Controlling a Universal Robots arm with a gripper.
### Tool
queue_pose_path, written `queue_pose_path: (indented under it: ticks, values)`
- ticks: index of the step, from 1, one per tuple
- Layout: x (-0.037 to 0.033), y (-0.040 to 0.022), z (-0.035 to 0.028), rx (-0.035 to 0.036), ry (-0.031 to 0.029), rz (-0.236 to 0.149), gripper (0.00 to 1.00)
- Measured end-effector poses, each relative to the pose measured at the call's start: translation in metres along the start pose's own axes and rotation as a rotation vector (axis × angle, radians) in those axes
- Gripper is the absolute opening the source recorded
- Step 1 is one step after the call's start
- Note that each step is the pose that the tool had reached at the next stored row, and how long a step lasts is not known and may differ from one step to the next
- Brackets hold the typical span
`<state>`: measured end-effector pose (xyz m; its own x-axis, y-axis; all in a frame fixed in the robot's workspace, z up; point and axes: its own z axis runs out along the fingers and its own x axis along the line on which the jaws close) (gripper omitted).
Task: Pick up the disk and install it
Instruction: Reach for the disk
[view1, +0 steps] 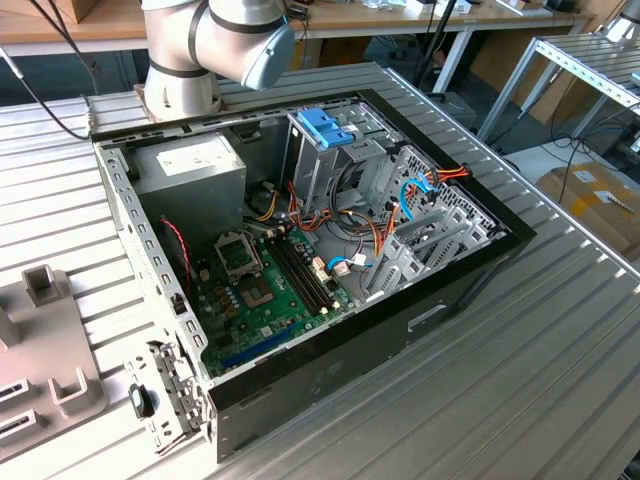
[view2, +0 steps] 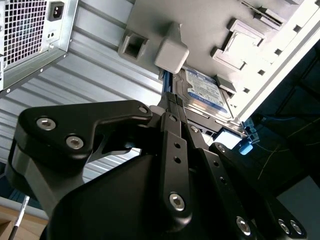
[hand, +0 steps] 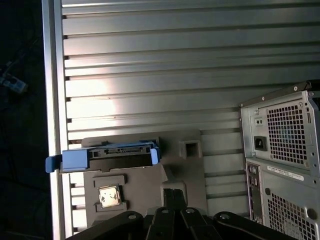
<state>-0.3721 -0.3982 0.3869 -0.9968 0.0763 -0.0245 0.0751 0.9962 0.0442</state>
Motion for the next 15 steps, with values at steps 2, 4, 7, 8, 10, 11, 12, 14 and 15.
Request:
queue_pose_path:
  ticks: [2, 4, 7, 8, 10, 11, 12, 14, 15]
  values:
    - [0.0000, 0.0000, 0.0000, 0.0000, 0.0000, 0.000, 0.11]
    - [0.0005, 0.0009, 0.0001, -0.0001, -0.0001, 0.000, 0.11]
    - [0.0016, 0.0071, 0.0006, 0.0000, -0.0001, 0.000, 0.11]
    - [0.0020, 0.0096, 0.0010, 0.0001, 0.0000, 0.000, 0.11]
    - [0.0028, 0.0125, 0.0016, 0.0003, -0.0001, 0.001, 0.11]
    - [0.0034, 0.0140, 0.0021, 0.0004, -0.0001, 0.001, 0.11]
    - [0.0043, 0.0170, 0.0030, 0.0012, -0.0001, 0.001, 0.11]
    - [0.0058, 0.0208, 0.0046, 0.0024, -0.0003, 0.002, 0.11]
    - [0.0063, 0.0218, 0.0051, 0.0029, -0.0002, 0.002, 0.11]
